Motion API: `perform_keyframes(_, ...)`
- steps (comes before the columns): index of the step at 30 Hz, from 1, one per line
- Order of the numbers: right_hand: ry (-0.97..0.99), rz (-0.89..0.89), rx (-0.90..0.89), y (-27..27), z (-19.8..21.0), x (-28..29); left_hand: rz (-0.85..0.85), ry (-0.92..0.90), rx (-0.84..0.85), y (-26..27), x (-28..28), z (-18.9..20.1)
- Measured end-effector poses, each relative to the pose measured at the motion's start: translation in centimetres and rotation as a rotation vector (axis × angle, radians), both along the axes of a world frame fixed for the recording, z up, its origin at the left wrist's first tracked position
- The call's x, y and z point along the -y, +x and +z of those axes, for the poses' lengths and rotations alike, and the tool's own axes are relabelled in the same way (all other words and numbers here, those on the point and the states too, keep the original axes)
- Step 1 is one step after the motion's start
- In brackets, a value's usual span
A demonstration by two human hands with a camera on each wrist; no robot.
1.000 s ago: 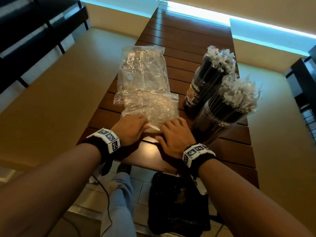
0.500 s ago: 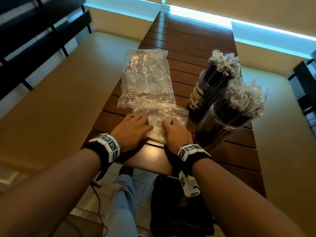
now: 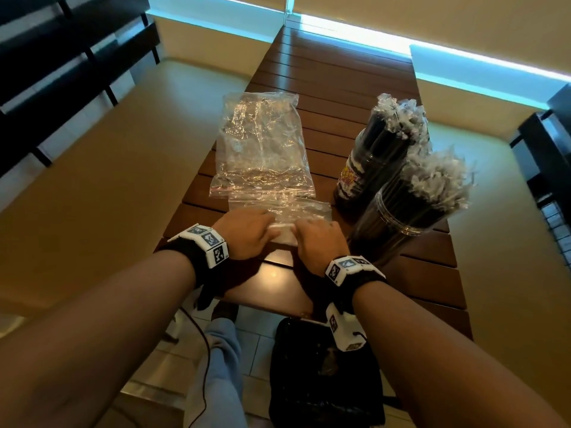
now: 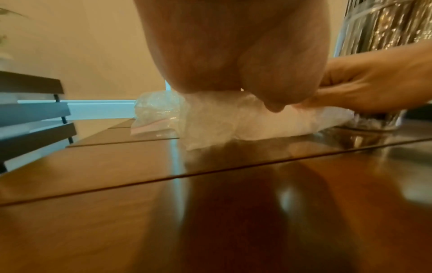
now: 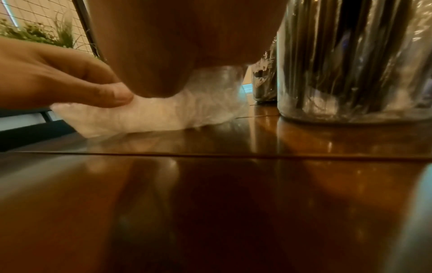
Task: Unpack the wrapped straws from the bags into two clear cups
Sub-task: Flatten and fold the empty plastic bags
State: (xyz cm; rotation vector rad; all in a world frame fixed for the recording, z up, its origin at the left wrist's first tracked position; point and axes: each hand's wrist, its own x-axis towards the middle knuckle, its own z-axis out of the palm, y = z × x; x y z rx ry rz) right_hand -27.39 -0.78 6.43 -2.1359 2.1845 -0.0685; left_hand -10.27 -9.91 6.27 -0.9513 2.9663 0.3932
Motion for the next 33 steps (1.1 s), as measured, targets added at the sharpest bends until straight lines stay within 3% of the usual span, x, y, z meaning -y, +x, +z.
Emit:
perform_keyframes(5,0.029,-0.042,0.08,-0.1,0.0,0.5,0.115,0.081,0.011,-0.4,0.0,-0.4)
perform_keyframes(7,-0.01,-0.038,-0.006,0.1,-0.5,0.8,0.169,0.109,-0.013,-0.5,0.3,-0.9)
perform_keyframes(10,-0.111,0.031,-0.126,0.3,-1.2,0.9,0.244,0.028,-0.007,-0.9,0.7,-1.7)
perform_keyframes(13,-0.123,0.117,-0.109,-0.3,-1.8,0.4,0.278,0.018,-0.027,-1.2,0.9,-2.0)
perform_keyframes(19,-0.026,0.087,-0.077,0.1,-1.7,0.6,0.156,-0.265,0.038,-1.2,0.2,-1.7)
perform_keyframes(21,-0.012,0.04,-0.009,0.0,-1.6,0.7,0.039,-0.288,0.037,0.5,0.0,-1.5)
perform_keyframes(24,0.022,0.005,0.071,-0.2,-1.4,0.8,-0.009,-0.135,0.069,2.3,-0.3,-1.3)
perform_keyframes(29,-0.039,-0.25,0.446,0.6,0.4,2.1,0.237,0.161,-0.143,0.1,0.0,0.4)
perform_keyframes(33,-0.237,-0.552,0.931,2.1,4.4,3.6,0.376,0.314,-0.477,-1.8,-0.1,3.5)
